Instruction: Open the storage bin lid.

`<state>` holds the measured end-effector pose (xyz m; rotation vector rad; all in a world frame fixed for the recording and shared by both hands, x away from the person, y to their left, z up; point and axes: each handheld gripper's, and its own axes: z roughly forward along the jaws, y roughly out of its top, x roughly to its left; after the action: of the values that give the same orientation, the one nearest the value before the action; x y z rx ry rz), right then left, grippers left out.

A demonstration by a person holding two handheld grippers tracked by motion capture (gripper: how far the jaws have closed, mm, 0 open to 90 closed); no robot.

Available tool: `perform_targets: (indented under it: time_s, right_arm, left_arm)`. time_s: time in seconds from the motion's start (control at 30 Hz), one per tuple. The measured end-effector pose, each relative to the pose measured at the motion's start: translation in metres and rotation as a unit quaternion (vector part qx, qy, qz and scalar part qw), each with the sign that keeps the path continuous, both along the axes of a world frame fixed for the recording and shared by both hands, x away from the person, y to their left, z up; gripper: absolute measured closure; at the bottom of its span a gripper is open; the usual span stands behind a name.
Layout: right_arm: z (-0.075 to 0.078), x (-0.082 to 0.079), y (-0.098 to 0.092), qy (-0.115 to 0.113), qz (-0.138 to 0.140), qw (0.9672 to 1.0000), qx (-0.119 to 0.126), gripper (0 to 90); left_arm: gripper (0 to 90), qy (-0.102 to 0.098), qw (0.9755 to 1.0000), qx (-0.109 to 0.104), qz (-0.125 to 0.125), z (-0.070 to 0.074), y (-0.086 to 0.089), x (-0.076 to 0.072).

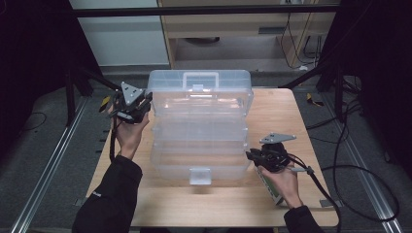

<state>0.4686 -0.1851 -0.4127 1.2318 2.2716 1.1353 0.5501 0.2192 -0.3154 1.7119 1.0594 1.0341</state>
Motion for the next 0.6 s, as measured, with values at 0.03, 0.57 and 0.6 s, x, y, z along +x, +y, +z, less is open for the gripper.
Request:
perform_targets:
  time_s: [0.03,0.57,0.6]
  right_arm:
    - [0.0,0.0,0.0,0.0,0.0,1.0,0.0,74.4]
    - [0.0,0.001,0.001,-0.003,-0.001,1.0,-0.004,73.9]
    - [0.0,0.001,0.001,-0.003,-0.001,1.0,-0.004,74.0]
  left_arm:
    - [77.1,-0.001,1.0,0.0,0.001,0.0,0.0,0.001]
    - [76.5,0.002,0.9999,0.006,0.011,0.004,-0.004,0.018]
    - [76.5,0.002,0.9999,0.005,0.011,0.004,-0.004,0.018]
